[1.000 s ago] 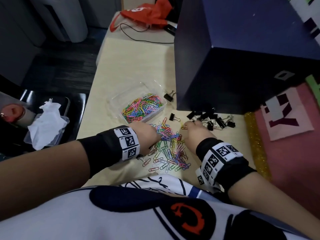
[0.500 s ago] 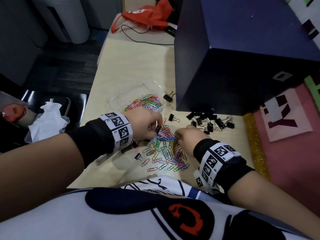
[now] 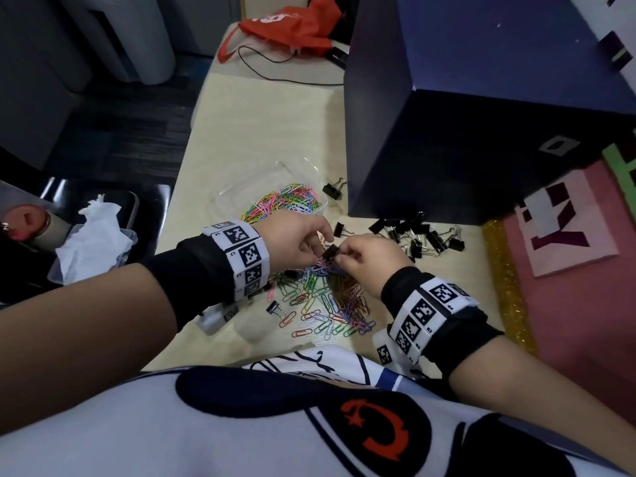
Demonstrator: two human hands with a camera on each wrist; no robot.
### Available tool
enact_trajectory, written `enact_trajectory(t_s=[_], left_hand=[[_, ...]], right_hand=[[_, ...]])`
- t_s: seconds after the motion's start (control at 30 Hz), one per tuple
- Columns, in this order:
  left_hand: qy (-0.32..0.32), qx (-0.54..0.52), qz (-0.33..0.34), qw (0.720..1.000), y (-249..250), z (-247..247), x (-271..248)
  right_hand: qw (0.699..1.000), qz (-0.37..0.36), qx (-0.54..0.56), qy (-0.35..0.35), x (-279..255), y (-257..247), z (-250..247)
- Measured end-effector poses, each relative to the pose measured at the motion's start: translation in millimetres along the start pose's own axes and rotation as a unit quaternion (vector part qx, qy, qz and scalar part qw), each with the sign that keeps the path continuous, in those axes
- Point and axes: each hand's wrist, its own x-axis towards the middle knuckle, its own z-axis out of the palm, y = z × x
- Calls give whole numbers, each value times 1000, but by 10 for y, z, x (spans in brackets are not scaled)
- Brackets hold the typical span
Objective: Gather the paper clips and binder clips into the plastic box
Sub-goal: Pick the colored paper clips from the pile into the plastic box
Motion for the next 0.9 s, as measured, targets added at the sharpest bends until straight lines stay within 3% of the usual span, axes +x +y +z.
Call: enact_trajectory(t_s=[0.13, 0.2, 0.27, 0.4, 0.6, 0.73, 0.9], left_hand=[[-60, 160, -55, 984, -23, -87, -75], [-125, 276, -96, 948, -38, -102, -122], [-175, 364, -138, 904, -56, -100, -171], [-203, 392, -192, 876, -145, -87, -230], [-173, 384, -199, 885, -228, 15, -353], [-144, 384, -183, 893, -238, 35, -393], [-162, 357, -177, 903, -248, -29, -390]], right_hand=[[991, 121, 7, 56, 44, 126, -89], [982, 172, 15, 73, 55, 156, -117], [981, 178, 14, 79, 53, 127, -96], [998, 48, -34, 2, 39, -86, 58], [973, -156, -141, -96, 67, -433, 337], [957, -180, -211, -89, 105, -517, 433], [951, -176, -232, -101, 153, -526, 389]])
